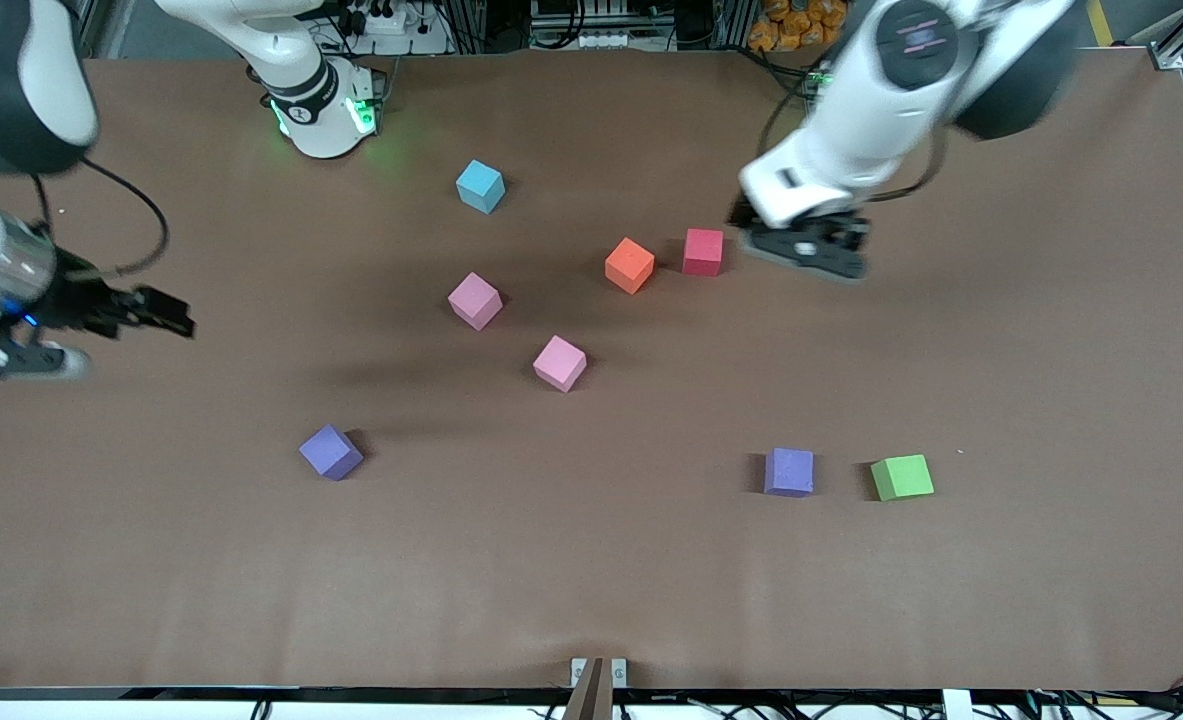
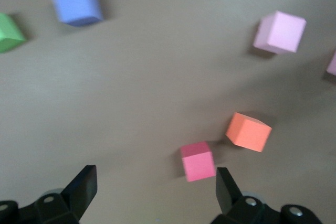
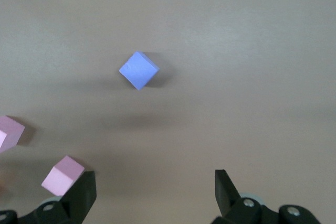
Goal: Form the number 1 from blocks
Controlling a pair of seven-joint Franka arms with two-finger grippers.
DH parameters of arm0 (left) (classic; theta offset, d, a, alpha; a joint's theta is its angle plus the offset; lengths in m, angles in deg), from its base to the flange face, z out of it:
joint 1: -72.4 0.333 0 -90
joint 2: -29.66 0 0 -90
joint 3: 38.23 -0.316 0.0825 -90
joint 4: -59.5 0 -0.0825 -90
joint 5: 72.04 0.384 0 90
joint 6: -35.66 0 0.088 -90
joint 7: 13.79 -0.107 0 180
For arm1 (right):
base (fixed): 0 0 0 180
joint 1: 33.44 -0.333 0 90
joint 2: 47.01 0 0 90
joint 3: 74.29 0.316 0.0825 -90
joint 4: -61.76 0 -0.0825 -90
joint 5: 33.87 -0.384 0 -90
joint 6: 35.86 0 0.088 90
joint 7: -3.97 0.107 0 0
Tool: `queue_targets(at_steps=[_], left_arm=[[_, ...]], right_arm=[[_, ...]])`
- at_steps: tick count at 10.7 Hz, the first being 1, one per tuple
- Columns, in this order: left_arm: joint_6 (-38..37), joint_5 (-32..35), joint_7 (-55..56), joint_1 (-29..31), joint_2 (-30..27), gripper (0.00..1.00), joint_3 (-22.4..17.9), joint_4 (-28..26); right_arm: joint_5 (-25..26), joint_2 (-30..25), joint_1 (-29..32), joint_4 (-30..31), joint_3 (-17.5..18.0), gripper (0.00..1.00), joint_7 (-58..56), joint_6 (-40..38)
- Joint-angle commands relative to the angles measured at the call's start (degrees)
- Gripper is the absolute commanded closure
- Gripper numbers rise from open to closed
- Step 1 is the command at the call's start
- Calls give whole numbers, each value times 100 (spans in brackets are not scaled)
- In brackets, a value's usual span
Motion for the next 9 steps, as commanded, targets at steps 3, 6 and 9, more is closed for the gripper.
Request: queue_targets(at_steps=[3,6,9], left_arm=[[731,-11,697,-641,743,0,395,-248],[1416,461,828,-1107,1383,0,395,-381],[1821,1156,1706,-1678,2087,0,264,-319]], right_arm=[[-77,1163,-116,-109,-5,0,-1718,1128],[-130,1805,-116,-109,4,0,-3437,1913],[-645,2175,-169,-153,74,0,-3511,1923]])
